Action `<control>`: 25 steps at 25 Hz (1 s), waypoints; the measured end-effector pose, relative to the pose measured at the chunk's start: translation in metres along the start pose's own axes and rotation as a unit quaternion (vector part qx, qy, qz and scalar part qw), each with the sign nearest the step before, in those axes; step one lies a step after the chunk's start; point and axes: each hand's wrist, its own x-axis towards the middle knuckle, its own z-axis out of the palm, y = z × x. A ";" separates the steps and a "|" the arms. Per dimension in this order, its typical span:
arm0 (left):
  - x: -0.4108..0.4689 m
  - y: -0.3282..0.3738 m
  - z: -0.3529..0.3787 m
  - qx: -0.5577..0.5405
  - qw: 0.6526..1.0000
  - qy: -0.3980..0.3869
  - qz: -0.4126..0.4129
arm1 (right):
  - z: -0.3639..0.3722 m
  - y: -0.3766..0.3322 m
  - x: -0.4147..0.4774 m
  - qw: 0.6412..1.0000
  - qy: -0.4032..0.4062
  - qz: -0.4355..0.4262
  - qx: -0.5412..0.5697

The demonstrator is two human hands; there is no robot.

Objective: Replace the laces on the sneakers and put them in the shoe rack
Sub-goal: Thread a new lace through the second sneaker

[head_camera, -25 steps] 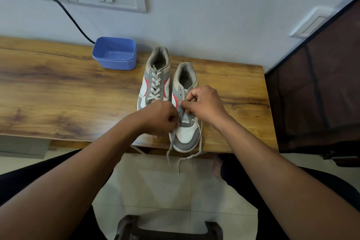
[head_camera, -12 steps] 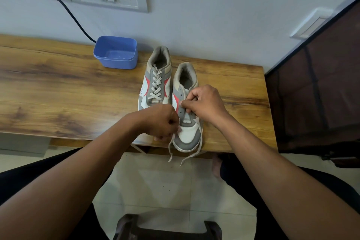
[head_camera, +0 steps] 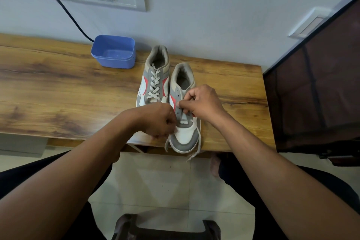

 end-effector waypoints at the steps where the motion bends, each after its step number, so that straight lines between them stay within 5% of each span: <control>1: -0.002 0.001 -0.002 -0.014 0.999 -0.033 -0.008 | 0.001 0.000 0.000 1.000 0.001 -0.003 -0.006; 4: 0.001 -0.002 0.003 -0.079 0.996 -0.008 -0.046 | 0.001 0.001 0.001 1.000 0.013 -0.015 -0.007; 8: 0.009 -0.006 0.009 -0.016 0.993 0.110 -0.033 | 0.000 0.001 0.003 1.000 0.013 -0.010 0.000; 14: -0.003 0.001 0.001 -0.069 0.996 -0.052 -0.026 | 0.004 0.001 0.000 0.999 0.010 -0.024 -0.024; 19: 0.007 -0.007 0.001 0.007 0.987 0.154 -0.038 | 0.003 0.000 0.003 0.999 0.006 -0.024 -0.032; 21: 0.004 0.000 0.002 0.000 0.995 0.096 0.002 | 0.004 0.002 0.003 0.999 0.009 -0.024 -0.030; 23: -0.004 0.010 0.010 -0.084 0.995 -0.059 -0.002 | 0.004 0.003 0.005 0.999 0.029 -0.020 -0.017; 25: -0.006 0.011 0.016 -0.130 0.990 -0.054 -0.024 | -0.001 0.004 0.011 0.999 0.034 -0.013 0.005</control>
